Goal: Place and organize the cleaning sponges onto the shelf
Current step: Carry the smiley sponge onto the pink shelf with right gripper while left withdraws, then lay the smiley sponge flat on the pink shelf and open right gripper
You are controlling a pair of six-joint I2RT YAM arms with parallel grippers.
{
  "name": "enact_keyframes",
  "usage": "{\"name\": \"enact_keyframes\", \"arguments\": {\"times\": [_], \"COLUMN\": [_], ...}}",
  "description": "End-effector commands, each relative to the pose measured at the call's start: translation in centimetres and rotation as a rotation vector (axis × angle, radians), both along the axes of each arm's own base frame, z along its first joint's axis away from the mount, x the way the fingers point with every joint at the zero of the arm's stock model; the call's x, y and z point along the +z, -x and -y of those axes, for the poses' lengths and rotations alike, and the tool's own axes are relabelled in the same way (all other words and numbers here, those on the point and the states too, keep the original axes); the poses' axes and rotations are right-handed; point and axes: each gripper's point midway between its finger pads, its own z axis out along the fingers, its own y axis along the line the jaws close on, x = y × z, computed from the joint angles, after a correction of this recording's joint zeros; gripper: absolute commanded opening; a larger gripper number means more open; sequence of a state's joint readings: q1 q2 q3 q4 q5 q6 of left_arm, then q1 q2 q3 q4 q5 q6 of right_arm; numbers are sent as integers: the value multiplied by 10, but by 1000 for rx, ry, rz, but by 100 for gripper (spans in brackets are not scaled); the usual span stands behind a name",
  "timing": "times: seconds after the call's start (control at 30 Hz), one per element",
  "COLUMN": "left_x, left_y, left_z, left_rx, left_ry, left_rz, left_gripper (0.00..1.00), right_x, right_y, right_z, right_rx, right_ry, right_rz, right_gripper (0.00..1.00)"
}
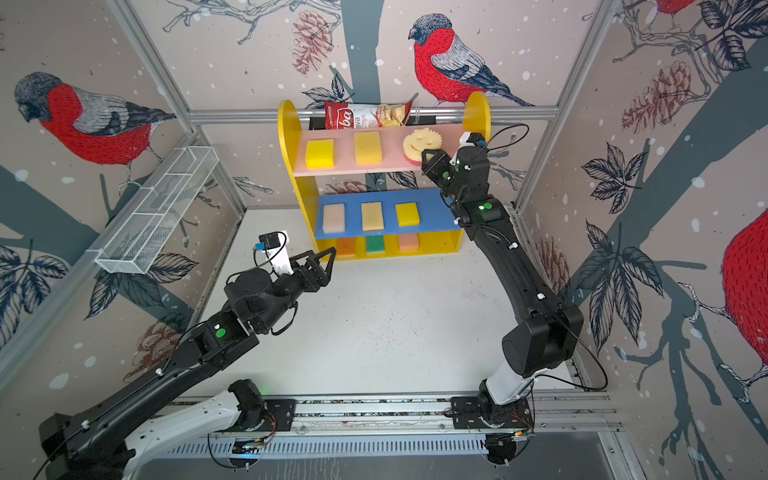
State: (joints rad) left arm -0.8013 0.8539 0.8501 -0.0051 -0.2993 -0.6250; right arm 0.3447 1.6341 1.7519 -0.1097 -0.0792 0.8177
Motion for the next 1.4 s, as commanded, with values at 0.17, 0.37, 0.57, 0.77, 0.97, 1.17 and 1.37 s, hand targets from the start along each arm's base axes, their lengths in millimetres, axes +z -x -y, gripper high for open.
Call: {"name": "enact_keyframes", "arguments": {"times": [0.17,0.37,0.57,0.77,0.97,1.17,1.37], "left_x": [1,-3,-1,3,7,27,44], "left_y": [-1,-1,0,0,-1,6,19], "left_z": [-1,0,-3,-8,-15,-49,-92], "left_rx": [10,9,17,37,68,187,323], "left_ry": [15,18,29,26,19,12,36], "left_rz": [0,-10,-8,4,5,44,100], "left_gripper": [82,82,82,83,83,84,85], "right_x": [6,14,16,15,12,9,7], "right_y": [-1,-2,-1,-2,-7,-11,-15], "right_z": [6,4,7,9,4,-1,1], "right_rx": [-40,-37,-64,-77,-65,-56,-68], "right_ry": [-8,-13,6,18,19,16,22], "right_rz": [17,31,28,26,17,8,8], "right_gripper": [55,60,70,72,72,73,73]}}
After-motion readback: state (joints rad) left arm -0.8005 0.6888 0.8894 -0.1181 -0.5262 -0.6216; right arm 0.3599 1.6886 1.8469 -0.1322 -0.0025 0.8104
